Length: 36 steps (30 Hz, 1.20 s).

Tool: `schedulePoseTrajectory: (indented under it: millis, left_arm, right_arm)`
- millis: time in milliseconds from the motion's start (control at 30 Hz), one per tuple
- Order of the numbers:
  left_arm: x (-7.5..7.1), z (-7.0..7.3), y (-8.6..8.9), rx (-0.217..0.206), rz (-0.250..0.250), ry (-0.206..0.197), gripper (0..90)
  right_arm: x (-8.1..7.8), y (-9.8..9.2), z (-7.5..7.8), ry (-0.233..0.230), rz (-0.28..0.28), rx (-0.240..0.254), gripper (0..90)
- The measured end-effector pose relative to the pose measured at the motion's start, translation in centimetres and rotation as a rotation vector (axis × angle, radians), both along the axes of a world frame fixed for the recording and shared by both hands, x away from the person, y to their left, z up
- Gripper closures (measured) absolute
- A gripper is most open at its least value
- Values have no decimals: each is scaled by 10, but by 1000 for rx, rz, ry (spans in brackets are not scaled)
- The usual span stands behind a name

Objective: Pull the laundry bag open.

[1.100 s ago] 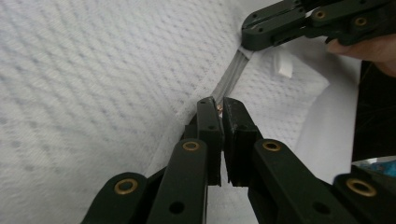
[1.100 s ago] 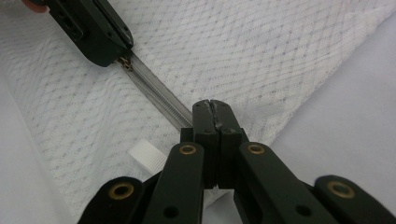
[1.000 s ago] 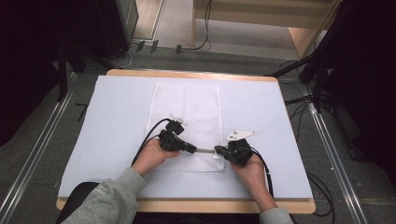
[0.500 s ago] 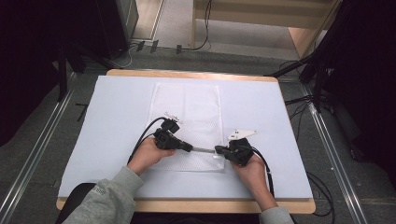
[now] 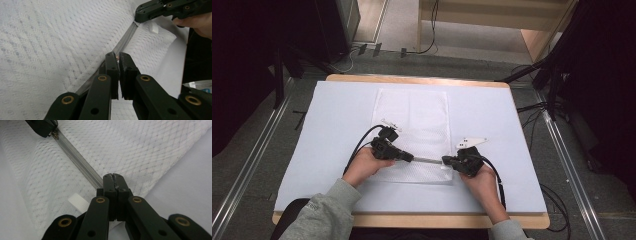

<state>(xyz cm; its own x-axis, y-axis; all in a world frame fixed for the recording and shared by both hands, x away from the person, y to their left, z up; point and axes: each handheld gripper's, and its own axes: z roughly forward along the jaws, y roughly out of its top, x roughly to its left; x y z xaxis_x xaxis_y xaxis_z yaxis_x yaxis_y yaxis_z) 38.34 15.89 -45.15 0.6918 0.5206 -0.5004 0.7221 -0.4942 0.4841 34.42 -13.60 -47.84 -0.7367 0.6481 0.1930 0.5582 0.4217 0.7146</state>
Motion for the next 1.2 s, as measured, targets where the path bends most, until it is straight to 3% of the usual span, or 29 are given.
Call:
schedulePoseTrajectory:
  millis: [700, 833, 1200]
  left_arm:
    - [-2, 4, 24, 0, 28, 15, 880]
    - [-4, 4, 27, 16, 29, 5, 880]
    - [-5, 11, 54, 5, 71, 11, 880]
  right_arm:
    - [2, 0, 1, -1, 18, -7, 900]
    - [1, 0, 1, -1, 19, -9, 900]
    - [1, 0, 0, -15, 29, -11, 900]
